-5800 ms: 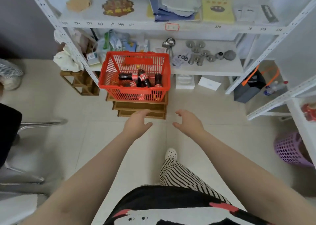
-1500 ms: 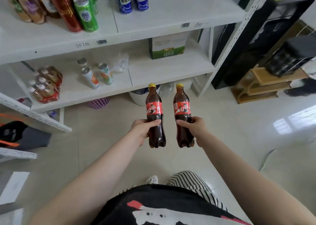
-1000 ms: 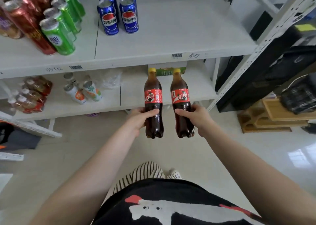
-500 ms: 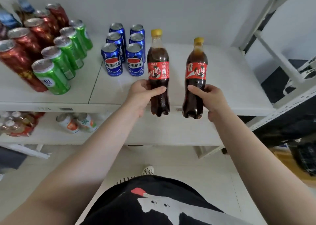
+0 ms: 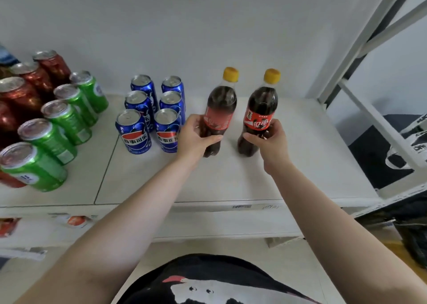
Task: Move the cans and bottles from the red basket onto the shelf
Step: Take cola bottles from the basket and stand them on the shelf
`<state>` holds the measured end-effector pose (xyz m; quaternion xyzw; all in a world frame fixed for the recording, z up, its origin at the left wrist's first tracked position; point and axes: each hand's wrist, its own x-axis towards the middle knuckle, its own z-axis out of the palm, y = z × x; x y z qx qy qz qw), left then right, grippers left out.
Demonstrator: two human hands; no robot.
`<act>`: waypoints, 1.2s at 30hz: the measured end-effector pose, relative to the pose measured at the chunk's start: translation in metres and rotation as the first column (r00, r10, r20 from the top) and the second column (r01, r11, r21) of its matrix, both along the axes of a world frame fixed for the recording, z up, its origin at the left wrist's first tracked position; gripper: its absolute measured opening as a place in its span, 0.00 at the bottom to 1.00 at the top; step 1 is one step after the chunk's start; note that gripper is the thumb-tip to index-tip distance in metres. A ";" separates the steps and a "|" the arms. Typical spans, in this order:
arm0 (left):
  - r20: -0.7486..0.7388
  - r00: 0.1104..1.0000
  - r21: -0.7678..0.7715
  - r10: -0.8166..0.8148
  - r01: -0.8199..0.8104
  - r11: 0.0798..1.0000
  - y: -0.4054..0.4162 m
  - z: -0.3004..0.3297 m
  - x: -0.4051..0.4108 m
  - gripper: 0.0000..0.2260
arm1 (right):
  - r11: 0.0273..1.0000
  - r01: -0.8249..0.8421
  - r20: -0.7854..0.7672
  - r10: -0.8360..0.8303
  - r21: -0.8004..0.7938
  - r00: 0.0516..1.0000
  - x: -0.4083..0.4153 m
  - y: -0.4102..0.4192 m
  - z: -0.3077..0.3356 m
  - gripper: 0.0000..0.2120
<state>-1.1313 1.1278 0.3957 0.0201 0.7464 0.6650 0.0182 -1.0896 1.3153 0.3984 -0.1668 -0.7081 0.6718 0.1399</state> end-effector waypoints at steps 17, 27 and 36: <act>-0.173 0.945 -0.251 0.277 -0.314 0.916 0.029 -0.023 -0.007 0.25 | 0.941 -0.129 0.040 0.122 0.314 0.992 -0.042 0.010 -0.011 0.25; -0.123 0.955 -0.245 0.271 -0.294 0.924 0.039 -0.015 -0.086 0.22 | 0.927 -0.102 0.108 0.067 0.360 0.992 -0.106 0.000 0.000 0.27; -0.125 0.959 -0.272 0.255 -0.280 0.921 0.038 -0.018 -0.107 0.23 | 0.916 -0.091 0.134 0.041 0.390 0.990 -0.126 0.003 0.002 0.27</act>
